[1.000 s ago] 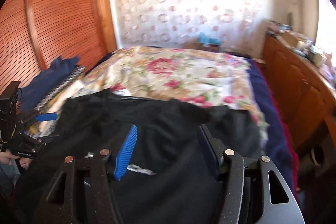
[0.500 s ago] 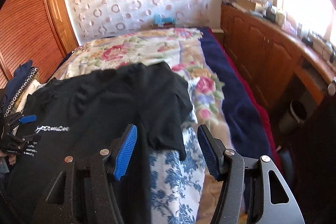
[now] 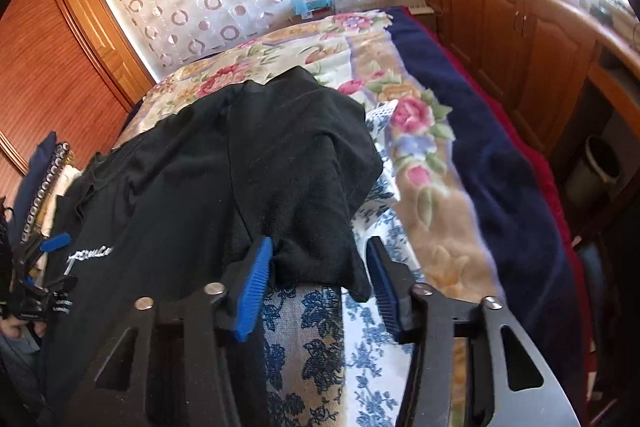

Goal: Fold small clothes

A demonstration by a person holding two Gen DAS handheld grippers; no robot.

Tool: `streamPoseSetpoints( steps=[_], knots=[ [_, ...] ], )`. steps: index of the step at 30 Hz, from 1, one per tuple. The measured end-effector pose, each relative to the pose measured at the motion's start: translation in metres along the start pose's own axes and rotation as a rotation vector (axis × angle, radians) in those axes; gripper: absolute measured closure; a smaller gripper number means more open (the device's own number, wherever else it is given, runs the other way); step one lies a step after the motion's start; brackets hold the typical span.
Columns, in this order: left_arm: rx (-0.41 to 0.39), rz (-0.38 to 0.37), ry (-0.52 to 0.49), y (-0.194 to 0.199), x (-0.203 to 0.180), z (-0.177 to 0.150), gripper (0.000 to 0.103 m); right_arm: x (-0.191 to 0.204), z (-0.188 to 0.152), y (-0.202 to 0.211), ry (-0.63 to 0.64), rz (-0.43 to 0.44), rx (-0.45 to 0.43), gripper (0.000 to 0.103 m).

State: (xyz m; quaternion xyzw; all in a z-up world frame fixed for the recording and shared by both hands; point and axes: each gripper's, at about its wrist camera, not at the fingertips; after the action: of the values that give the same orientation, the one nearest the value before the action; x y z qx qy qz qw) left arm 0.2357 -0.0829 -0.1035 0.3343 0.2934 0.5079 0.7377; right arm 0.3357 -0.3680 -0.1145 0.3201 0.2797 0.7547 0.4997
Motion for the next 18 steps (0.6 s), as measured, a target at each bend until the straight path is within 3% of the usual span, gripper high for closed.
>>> streamPoseSetpoints(
  steps=[1, 3, 5, 7, 11, 15, 18],
  knots=[
    [0.000, 0.000, 0.000, 0.000, 0.000, 0.000, 0.014, -0.001, 0.001, -0.002, -0.001, 0.006, 0.000, 0.074],
    [0.000, 0.000, 0.000, 0.000, 0.000, 0.000, 0.014, -0.004, 0.003, -0.001, 0.013, -0.006, 0.005, 0.078],
    [0.000, -0.001, 0.000, 0.000, 0.000, 0.000, 0.014, -0.002, 0.004, 0.004, 0.038, -0.043, 0.010, 0.092],
    [0.000, 0.000, 0.000, 0.000, 0.000, 0.000, 0.014, 0.002, 0.005, 0.009, 0.069, -0.078, 0.016, 0.097],
    [-0.022, -0.001, 0.003, 0.003, 0.000, 0.000, 0.014, 0.022, 0.011, 0.024, 0.154, -0.176, -0.020, 0.099],
    [-0.138, 0.015, 0.030, 0.024, 0.006, 0.007, 0.014, 0.048, 0.022, 0.043, 0.242, -0.245, -0.084, 0.099],
    [-0.219, 0.030, 0.058, 0.039, 0.014, 0.012, 0.014, 0.074, 0.025, 0.056, 0.305, -0.249, -0.131, 0.099]
  ],
)
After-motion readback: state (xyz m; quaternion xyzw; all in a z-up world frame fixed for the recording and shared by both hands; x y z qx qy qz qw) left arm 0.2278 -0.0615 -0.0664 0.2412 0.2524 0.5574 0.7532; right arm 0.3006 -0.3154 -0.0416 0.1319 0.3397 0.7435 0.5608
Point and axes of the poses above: each gripper's, at about its wrist camera, not at the fingertips, and y roughly against the way its jaws point, x to its left, z to its top, and after that the axes turned 9 degrees about y, right-handed
